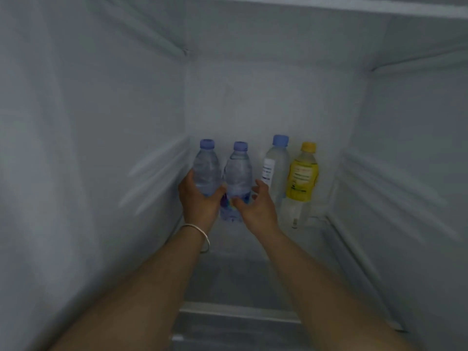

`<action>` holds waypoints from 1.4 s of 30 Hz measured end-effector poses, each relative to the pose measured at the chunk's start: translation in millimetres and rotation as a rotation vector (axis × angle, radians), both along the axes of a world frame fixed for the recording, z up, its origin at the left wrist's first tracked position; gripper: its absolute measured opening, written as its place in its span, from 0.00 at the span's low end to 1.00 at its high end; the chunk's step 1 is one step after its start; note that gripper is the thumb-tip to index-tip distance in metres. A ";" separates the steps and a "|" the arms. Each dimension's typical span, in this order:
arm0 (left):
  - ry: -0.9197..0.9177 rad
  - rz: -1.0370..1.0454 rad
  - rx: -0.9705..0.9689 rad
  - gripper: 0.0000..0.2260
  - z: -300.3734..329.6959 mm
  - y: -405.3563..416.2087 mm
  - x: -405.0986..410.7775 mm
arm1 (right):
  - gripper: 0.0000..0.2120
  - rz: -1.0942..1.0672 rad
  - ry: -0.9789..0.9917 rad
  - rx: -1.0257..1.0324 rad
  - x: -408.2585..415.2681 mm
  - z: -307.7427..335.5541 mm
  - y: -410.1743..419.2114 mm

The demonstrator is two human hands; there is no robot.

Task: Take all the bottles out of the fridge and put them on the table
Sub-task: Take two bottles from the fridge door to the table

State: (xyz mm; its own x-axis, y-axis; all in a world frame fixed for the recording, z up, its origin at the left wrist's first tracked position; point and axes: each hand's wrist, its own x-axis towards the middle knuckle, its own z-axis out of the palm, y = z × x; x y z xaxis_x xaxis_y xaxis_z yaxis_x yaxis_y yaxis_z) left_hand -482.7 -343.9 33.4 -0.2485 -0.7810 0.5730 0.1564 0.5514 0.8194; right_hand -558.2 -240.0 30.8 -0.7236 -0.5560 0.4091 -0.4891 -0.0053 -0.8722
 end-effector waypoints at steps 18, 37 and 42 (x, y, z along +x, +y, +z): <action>0.016 -0.025 0.207 0.19 -29.1 -37.3 -16.2 | 0.26 -0.018 -0.144 -0.113 -19.6 -33.8 -49.6; -0.001 -0.440 0.324 0.27 14.9 154.8 133.7 | 0.28 -0.353 0.018 -0.218 158.7 12.1 165.2; -0.037 -0.615 0.293 0.23 -7.0 252.1 213.8 | 0.29 -0.589 -0.033 -0.217 262.8 -9.6 272.8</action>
